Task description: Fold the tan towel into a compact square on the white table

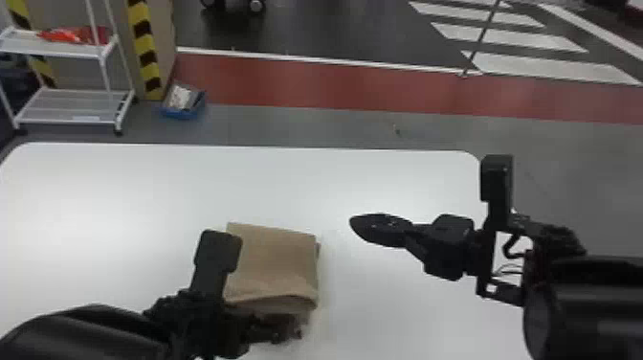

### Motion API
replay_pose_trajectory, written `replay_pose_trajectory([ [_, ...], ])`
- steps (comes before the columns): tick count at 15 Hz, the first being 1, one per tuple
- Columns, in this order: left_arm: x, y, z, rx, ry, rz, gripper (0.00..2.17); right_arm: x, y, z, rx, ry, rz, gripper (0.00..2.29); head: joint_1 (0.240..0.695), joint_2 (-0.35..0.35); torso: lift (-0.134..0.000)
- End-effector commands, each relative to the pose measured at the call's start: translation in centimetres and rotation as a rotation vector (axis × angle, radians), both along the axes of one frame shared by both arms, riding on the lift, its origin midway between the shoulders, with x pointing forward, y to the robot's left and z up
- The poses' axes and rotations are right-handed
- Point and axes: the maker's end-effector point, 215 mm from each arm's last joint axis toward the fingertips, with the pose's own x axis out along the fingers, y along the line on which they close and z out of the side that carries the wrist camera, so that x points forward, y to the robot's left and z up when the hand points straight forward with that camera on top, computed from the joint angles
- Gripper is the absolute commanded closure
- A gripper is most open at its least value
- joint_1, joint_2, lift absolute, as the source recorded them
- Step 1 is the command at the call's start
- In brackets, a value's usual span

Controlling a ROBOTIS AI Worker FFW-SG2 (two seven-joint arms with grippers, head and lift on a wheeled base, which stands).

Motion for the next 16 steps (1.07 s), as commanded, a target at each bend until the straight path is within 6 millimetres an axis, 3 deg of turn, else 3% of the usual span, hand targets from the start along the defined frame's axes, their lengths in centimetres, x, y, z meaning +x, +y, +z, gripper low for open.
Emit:
replay_pose_trajectory([
  [1,-1.4,0.6,0.4,-0.029,0.073,-0.012,0.08,0.3,-0.5,0.2,0.009,-0.006,-0.019,1.51,0.695,-0.213,-0.123],
  [4,-1.4,1.1,1.6,-0.079,0.082,-0.004,0.07,1.4,-1.2,-0.1,0.012,-0.010,-0.077,1.51,0.695,-0.218,-0.123],
  [8,-1.5,0.3,4.3,-0.179,0.069,-0.022,0.07,2.3,-2.2,-0.4,0.011,-0.018,-0.126,1.51,0.695,-0.223,-0.123],
  [11,-2.2,1.1,6.4,-0.231,0.077,-0.021,0.07,2.5,-3.3,-0.3,0.011,-0.024,-0.158,1.51,0.695,-0.236,-0.123],
  [14,-2.3,3.7,7.6,-0.251,0.083,0.021,0.08,2.7,-4.5,-0.4,0.010,-0.027,-0.192,1.51,0.695,-0.241,-0.123],
  [16,-1.4,6.0,9.0,-0.280,0.036,0.077,0.09,2.7,-5.0,-0.6,0.018,-0.024,-0.212,1.51,0.695,-0.235,-0.123],
])
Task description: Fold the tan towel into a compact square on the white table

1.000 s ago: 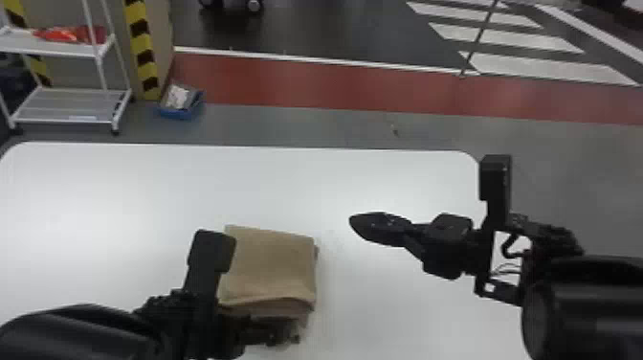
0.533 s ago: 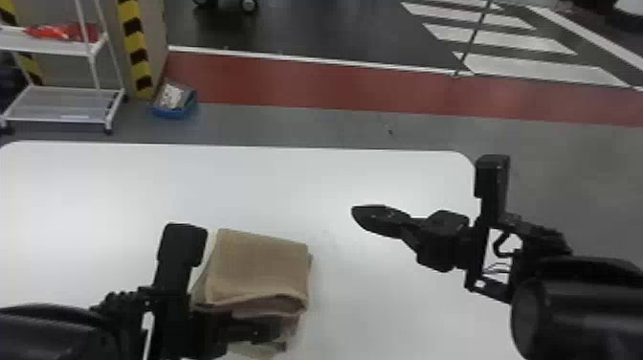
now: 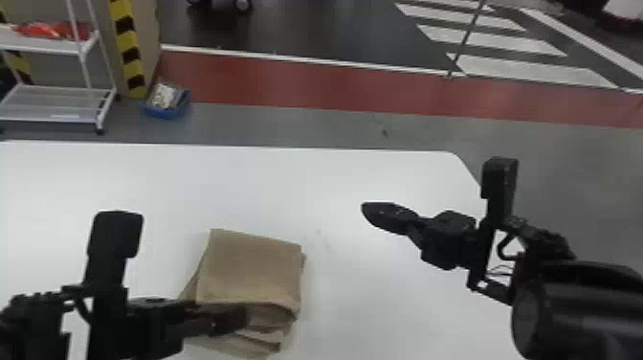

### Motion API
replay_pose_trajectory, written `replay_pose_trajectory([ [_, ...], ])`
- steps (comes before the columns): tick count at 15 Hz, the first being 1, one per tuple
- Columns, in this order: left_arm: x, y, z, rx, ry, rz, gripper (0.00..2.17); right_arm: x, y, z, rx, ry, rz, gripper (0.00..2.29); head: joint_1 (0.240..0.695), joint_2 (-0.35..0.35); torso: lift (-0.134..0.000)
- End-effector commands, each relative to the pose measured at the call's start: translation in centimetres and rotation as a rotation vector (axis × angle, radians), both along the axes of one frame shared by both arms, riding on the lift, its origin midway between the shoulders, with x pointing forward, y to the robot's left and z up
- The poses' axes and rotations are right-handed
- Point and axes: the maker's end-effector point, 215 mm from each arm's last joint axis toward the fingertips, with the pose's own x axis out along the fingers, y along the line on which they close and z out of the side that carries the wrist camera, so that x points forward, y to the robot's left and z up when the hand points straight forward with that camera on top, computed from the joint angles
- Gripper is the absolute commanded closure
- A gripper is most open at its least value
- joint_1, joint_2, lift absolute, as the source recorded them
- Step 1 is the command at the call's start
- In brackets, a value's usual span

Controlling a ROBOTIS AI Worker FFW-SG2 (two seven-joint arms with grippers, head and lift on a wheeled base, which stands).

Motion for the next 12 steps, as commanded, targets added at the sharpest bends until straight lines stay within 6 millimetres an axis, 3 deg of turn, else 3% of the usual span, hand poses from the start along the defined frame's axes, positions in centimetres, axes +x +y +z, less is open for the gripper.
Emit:
replay_pose_trajectory([
  [1,1.4,2.4,1.7,-0.026,-0.051,0.067,0.09,0.0,-0.3,-0.1,0.007,0.001,-0.010,1.51,0.695,-0.228,-0.123],
  [4,5.2,5.2,5.5,-0.063,-0.251,0.190,0.09,-0.2,-0.3,0.1,0.001,-0.043,-0.010,1.51,0.695,-0.182,-0.123],
  [6,8.6,8.0,11.1,-0.079,-0.516,0.345,0.09,-0.4,-0.3,1.0,-0.022,-0.100,-0.006,1.50,0.695,-0.157,-0.123],
  [9,8.3,10.2,13.1,-0.097,-0.632,0.431,0.09,-1.6,-0.6,3.2,-0.110,-0.239,0.014,1.49,0.695,-0.104,-0.123],
  [12,7.3,13.1,15.6,-0.091,-0.771,0.528,0.09,-2.9,-0.7,4.0,-0.153,-0.334,0.031,1.46,0.695,-0.083,-0.123],
])
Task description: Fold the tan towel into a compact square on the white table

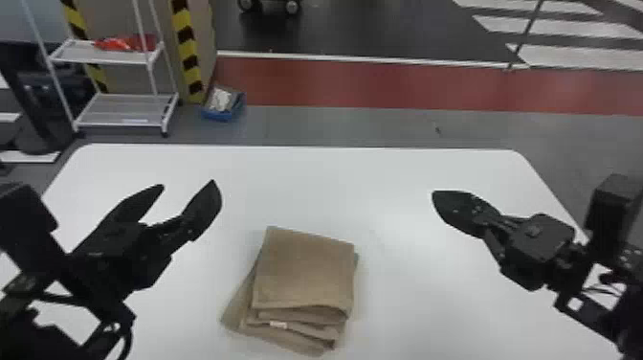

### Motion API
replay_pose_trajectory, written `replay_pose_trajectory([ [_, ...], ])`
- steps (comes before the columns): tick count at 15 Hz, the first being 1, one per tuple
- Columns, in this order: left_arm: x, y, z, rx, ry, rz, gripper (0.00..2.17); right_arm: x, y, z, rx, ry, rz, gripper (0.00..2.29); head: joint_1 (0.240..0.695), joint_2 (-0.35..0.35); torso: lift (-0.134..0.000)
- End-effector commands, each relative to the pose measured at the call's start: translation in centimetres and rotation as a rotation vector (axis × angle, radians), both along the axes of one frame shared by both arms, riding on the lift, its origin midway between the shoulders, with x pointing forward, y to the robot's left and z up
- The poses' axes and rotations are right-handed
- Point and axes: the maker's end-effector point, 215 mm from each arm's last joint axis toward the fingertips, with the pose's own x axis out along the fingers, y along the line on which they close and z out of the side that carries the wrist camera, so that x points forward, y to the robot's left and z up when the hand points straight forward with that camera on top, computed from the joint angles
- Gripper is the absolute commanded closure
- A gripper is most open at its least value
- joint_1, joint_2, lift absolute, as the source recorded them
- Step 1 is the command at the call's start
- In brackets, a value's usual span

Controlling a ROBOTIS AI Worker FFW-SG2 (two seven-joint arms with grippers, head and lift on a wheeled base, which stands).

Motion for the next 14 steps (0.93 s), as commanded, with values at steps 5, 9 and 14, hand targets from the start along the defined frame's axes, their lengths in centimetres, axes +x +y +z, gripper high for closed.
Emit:
replay_pose_trajectory([
  [5,-2.6,3.4,-2.3,0.105,-0.044,0.107,0.09,-2.5,0.9,-1.0,0.030,-0.023,0.039,1.46,0.695,-0.041,-0.123],
  [9,-3.9,4.4,-4.7,0.145,0.006,0.117,0.09,-3.9,4.7,-2.8,0.045,0.022,0.107,1.46,0.695,0.000,-0.123],
  [14,-5.1,6.3,-6.5,0.165,0.054,0.140,0.08,-7.0,13.4,-7.0,-0.034,0.142,0.275,1.46,0.695,0.116,-0.123],
])
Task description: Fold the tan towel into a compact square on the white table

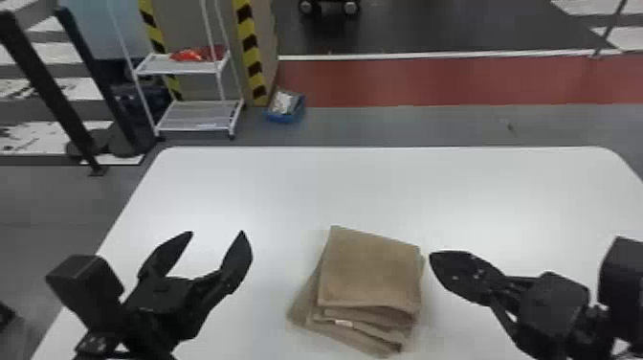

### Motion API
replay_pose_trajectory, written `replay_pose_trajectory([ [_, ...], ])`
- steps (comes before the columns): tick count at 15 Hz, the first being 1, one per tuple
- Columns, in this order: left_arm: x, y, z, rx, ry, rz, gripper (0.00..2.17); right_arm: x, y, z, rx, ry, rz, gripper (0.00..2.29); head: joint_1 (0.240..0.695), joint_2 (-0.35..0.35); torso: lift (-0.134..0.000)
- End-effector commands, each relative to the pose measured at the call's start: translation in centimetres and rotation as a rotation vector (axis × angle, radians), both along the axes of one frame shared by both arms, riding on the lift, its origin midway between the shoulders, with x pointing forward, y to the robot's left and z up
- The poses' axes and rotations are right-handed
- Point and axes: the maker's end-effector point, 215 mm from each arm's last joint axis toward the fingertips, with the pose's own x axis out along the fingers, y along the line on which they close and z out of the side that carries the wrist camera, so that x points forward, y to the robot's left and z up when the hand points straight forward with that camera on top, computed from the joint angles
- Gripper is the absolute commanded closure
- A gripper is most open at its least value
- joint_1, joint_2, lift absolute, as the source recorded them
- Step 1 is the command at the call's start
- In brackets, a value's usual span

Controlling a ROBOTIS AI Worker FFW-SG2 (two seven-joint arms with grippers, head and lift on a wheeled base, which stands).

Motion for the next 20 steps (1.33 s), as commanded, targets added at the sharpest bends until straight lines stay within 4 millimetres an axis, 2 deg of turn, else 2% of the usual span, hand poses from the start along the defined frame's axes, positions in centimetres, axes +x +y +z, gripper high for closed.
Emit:
replay_pose_trajectory([
  [1,-0.6,0.8,-0.6,-0.002,0.017,0.014,0.08,-1.3,3.7,-1.3,-0.055,0.056,0.073,1.46,0.695,0.140,-0.123],
  [2,-0.7,0.9,-0.7,-0.003,0.020,0.014,0.08,-1.8,4.6,-1.2,-0.068,0.073,0.095,1.14,0.695,0.169,-0.123],
  [3,-0.7,0.9,-0.8,-0.003,0.022,0.011,0.08,-2.1,5.1,-1.0,-0.082,0.088,0.097,0.62,0.695,0.222,-0.123],
  [5,-0.7,0.9,-1.0,-0.005,0.026,0.008,0.09,-3.4,6.5,-1.6,-0.154,0.172,0.157,0.14,0.695,0.251,-0.123],
  [7,-0.6,0.8,-1.4,-0.011,0.033,0.003,0.09,-3.8,6.3,-2.5,-0.246,0.225,0.164,0.07,0.695,0.274,-0.123],
  [9,-0.7,0.9,-1.9,-0.012,0.041,0.000,0.09,-3.1,5.7,-2.8,-0.294,0.262,0.154,0.07,0.695,0.283,-0.123],
  [11,-0.8,1.2,-2.5,-0.016,0.050,0.003,0.09,-2.5,6.0,-3.4,-0.297,0.315,0.155,0.09,0.695,0.275,-0.123],
  [20,-0.5,1.8,-3.6,-0.025,0.059,0.011,0.09,-1.8,8.7,-8.4,-0.399,0.434,0.247,0.11,0.695,0.306,-0.123],
])
